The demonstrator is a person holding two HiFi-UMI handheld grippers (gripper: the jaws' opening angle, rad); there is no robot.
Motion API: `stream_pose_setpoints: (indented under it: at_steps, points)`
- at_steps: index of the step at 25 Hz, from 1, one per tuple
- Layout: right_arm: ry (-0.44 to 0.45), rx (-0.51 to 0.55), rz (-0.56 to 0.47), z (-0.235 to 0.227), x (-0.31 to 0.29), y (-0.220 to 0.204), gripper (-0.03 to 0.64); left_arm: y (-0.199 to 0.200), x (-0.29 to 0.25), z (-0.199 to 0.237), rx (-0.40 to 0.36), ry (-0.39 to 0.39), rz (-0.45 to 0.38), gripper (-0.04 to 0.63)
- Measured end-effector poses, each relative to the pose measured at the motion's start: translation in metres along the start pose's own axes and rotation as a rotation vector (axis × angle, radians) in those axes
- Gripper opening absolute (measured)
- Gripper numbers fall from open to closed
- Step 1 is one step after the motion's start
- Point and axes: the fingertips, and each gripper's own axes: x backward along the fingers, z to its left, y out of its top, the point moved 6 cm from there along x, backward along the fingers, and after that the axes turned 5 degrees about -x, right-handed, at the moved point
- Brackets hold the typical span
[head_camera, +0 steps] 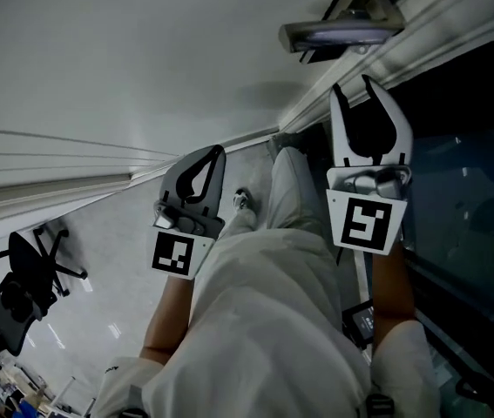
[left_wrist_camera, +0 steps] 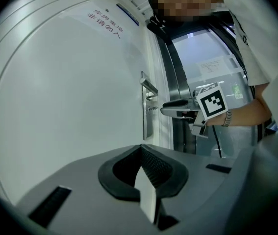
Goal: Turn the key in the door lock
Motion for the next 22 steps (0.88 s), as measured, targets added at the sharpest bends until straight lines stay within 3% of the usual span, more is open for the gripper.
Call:
stream_pose_setpoints:
  at_steps: [5, 9, 13, 17, 22]
  points:
    - [0.183, -0.201, 0.016, 0.024, 0.037, -0.011, 0.117, 0.001, 0.003, -0.018, -0.016, -0.083, 0.011, 0.003]
    - [0.375, -0.289, 0.065, 0.047, 0.053, -0.031, 0.118, -0.004, 0.0, -0.028, -0.02, -0.121, 0.021, 0.003]
    - [0.5, -0.385, 0.138, 0.071, 0.063, -0.053, 0.117, -0.012, 0.001, -0.029, -0.026, -0.139, 0.03, 0.003]
    - [0.517, -0.435, 0.172, 0.082, 0.071, -0.06, 0.117, -0.02, 0.009, -0.032, -0.015, -0.149, 0.059, 0.003]
    - [0.412, -0.549, 0.163, 0.082, 0.077, -0.066, 0.078, -0.026, 0.02, -0.031, 0.001, -0.128, 0.106, 0.003]
